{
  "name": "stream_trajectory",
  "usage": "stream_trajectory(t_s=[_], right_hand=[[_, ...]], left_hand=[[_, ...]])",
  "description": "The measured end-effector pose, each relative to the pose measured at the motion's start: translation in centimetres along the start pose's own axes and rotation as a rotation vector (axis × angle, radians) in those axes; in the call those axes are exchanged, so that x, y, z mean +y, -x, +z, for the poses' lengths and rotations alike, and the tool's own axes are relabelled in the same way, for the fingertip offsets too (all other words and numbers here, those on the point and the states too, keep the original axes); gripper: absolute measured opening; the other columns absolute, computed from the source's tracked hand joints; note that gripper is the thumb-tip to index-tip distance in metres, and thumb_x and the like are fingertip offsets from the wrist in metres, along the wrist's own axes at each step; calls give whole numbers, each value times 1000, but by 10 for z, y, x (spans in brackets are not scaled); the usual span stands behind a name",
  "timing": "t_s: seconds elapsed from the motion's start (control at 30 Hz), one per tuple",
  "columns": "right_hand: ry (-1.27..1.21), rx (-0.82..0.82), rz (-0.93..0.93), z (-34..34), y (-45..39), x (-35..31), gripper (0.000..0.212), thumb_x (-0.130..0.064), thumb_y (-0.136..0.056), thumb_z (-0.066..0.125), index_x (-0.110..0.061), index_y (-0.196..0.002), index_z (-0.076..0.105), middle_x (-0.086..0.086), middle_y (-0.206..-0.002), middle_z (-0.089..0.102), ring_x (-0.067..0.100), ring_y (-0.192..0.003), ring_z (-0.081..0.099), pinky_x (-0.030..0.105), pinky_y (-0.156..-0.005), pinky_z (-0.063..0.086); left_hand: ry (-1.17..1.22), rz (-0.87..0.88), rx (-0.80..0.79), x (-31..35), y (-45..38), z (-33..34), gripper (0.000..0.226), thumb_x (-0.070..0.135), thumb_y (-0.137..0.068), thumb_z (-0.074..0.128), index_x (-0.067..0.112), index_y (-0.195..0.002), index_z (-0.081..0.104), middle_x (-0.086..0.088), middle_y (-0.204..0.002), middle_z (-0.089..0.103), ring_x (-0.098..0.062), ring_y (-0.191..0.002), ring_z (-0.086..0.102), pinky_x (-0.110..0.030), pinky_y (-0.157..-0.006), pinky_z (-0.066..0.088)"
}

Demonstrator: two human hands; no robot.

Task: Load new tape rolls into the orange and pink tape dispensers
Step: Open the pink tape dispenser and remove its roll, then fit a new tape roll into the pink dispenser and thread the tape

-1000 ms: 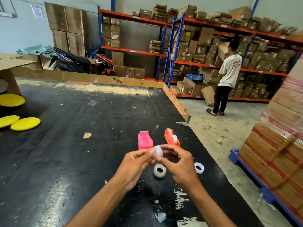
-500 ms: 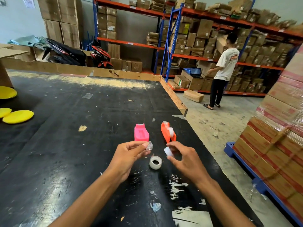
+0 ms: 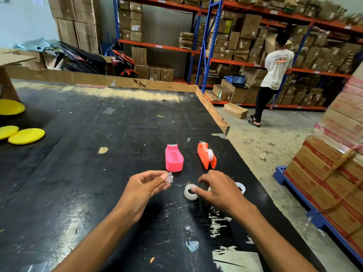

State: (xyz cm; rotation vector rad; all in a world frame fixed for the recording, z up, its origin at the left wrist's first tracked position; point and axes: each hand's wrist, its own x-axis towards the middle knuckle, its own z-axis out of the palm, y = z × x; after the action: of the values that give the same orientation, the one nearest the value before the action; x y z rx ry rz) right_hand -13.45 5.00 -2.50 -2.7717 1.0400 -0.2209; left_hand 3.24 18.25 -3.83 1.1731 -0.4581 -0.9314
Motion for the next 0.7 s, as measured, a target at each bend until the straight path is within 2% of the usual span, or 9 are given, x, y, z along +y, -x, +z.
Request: stream_trajectory(t_s=[0.07, 0.2, 0.23, 0.3, 0.37, 0.4, 0.6, 0.7], right_hand=[[19, -63, 30, 7, -6, -10, 51, -58, -79, 60, -16, -108, 60, 4, -103, 59, 25, -100, 56, 38, -76, 45], [-19, -51, 34, 19, -12, -19, 37, -50, -80, 63, -17, -98, 65, 3, -100, 62, 23, -95, 59, 35, -71, 44], [-116, -16, 42, 20, -11, -19, 32, -46, -80, 65, -19, -97, 66, 2, -98, 63, 21, -92, 60, 35, -73, 47], [-526, 64, 93, 19, -11, -19, 22, -34, -78, 72, -23, -97, 69, -2, -94, 67, 15, -89, 64, 32, -79, 53], [-998, 59, 108, 14, -9, -22, 24, -17, -77, 76, -23, -100, 70, -2, -94, 73, 17, -91, 69, 29, -85, 56], [-1136, 40, 87, 12, -8, -23, 27, -12, -77, 76, -21, -102, 71, 1, -97, 75, 20, -94, 70, 30, -87, 56], [-1245, -13, -71, 2, -1, -33, 38, 0, -75, 75, -15, -109, 70, 8, -107, 74, 15, -97, 70, 22, -83, 55], [-1276, -37, -122, -3, 1, -34, 41, 6, -74, 74, -11, -111, 68, 3, -104, 75, 16, -99, 71, 22, -83, 56]], left_hand=[[-11, 1, -3, 0, -1, 1, 8, 4, -79, 69, 4, -86, 73, -14, -86, 75, -16, -70, 74, -18, -70, 60], [-26, 0, -6, 0, 0, 1, 13, 8, -77, 71, 4, -89, 74, -14, -87, 76, -16, -73, 74, -18, -72, 60], [-29, 4, -10, 1, 1, 1, 17, 11, -74, 73, 5, -89, 75, -14, -88, 77, -17, -74, 74, -18, -72, 60], [-41, 18, -18, 3, 2, -2, 26, 20, -67, 74, 7, -90, 76, -13, -88, 78, -17, -76, 73, -18, -72, 59], [-50, 26, -25, 3, 2, -2, 27, 21, -65, 74, 9, -89, 76, -11, -86, 78, -16, -76, 73, -18, -71, 59], [-48, 30, -31, 3, 2, -2, 24, 20, -66, 73, 10, -88, 76, -10, -85, 79, -15, -76, 73, -18, -71, 59], [-134, 136, -72, 2, 8, 3, 27, 22, -66, 73, 12, -90, 77, -10, -87, 79, -13, -77, 72, -18, -71, 58], [-159, 201, -64, 4, 9, 2, 29, 21, -66, 72, 8, -92, 77, -11, -86, 79, -9, -72, 69, -16, -68, 55]])
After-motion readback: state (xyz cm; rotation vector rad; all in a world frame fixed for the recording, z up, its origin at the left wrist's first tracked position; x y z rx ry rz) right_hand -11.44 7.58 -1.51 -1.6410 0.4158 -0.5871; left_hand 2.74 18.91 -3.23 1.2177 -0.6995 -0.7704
